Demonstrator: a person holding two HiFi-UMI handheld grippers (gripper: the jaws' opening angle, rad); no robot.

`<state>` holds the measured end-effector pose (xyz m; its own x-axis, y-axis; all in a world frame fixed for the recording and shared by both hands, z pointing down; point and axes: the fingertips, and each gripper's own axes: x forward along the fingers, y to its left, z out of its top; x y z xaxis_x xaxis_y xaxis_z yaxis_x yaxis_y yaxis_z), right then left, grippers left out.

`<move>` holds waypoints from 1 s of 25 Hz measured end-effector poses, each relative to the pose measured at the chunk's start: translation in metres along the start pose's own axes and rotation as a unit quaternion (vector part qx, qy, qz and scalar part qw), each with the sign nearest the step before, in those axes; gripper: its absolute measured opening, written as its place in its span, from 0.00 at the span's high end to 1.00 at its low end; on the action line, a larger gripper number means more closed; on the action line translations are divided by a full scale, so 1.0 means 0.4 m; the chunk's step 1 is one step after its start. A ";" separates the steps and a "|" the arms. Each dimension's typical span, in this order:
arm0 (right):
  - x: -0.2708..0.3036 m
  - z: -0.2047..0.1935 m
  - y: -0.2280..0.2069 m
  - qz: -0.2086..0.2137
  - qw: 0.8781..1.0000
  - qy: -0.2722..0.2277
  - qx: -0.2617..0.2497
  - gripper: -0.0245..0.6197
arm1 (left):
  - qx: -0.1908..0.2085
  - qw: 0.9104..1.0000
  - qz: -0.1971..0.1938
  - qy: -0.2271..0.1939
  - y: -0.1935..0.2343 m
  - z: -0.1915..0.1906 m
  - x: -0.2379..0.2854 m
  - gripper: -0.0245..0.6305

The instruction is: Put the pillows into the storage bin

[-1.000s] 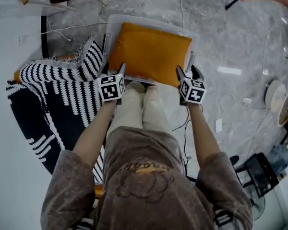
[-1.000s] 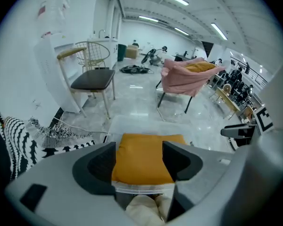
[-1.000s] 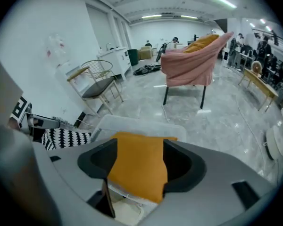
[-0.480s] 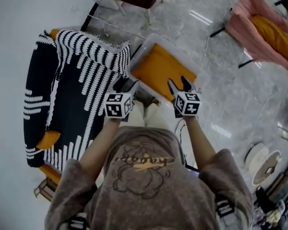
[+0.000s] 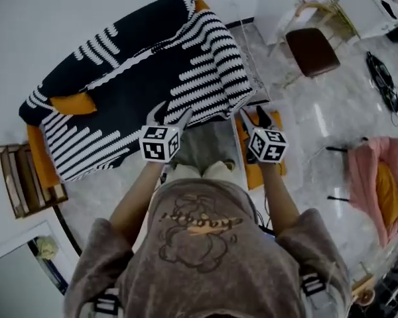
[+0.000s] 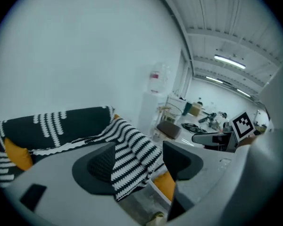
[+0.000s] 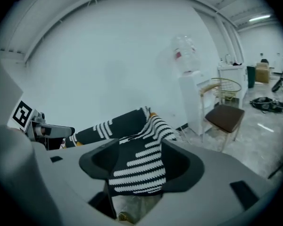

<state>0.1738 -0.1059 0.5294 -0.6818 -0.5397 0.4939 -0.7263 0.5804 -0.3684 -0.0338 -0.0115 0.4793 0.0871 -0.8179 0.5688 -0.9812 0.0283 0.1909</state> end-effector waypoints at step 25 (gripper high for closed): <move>0.704 -0.227 1.590 0.366 0.889 0.166 -0.221 0.52 | -0.239 0.909 0.315 -0.129 1.227 -0.290 -0.863 0.49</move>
<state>-0.4719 0.1667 0.5058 -0.8411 0.2472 0.4812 0.0556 0.9243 -0.3777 -0.5255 0.3512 0.4695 -0.5706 -0.6578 0.4917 -0.6295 0.7348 0.2526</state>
